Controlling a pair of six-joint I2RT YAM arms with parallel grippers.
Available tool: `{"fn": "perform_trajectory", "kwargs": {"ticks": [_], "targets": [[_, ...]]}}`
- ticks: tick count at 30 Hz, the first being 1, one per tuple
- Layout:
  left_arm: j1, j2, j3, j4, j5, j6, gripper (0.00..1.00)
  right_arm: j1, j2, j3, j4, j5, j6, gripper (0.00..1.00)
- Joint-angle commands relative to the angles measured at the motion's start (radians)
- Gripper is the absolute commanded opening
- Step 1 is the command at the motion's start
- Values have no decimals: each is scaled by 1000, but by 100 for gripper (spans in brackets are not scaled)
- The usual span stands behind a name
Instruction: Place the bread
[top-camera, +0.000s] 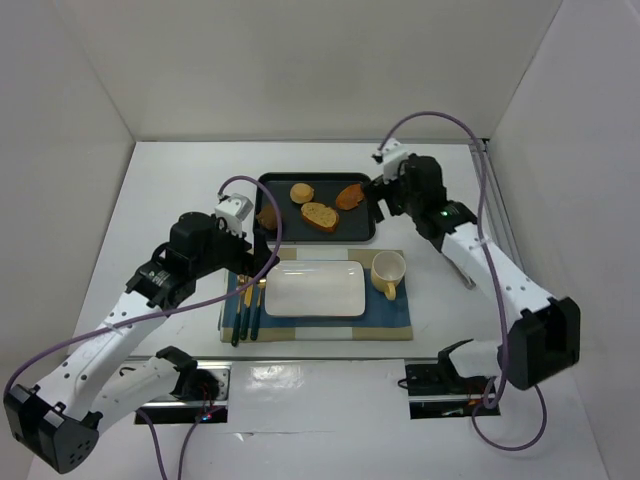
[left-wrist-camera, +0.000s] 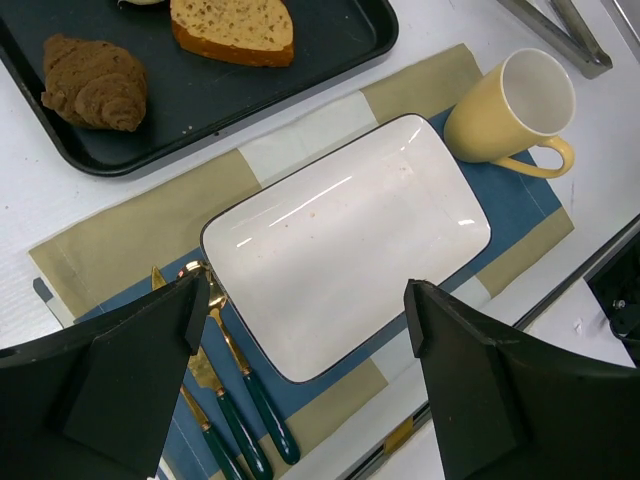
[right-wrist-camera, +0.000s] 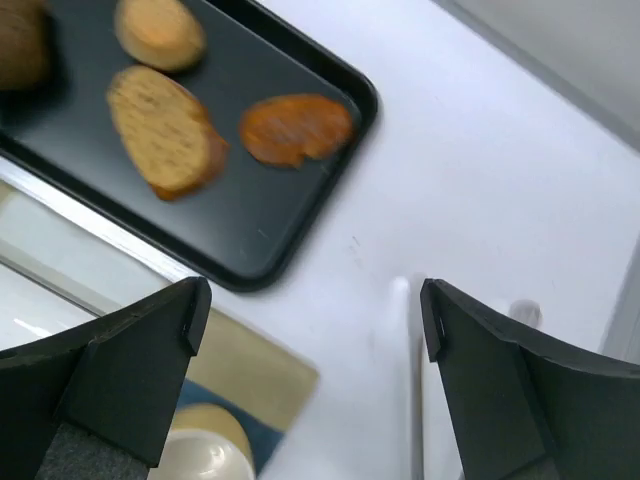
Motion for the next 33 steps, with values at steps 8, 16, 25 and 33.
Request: {"fn": "perform_trajectory", "kwargs": {"ticks": [8, 16, 25, 33], "targets": [[-4, -21, 7, 15, 23, 16, 98, -610, -141, -290, 64, -393, -190, 99], [-4, -32, 7, 15, 34, 16, 98, -816, 21, -235, -15, -674, -331, 5], [-4, -41, 16, 15, 63, 16, 98, -825, 113, -215, -92, -721, -497, 95], [-4, -59, 16, 15, 72, 6, 98, -825, 170, -290, 1, -632, -532, 95]]}}
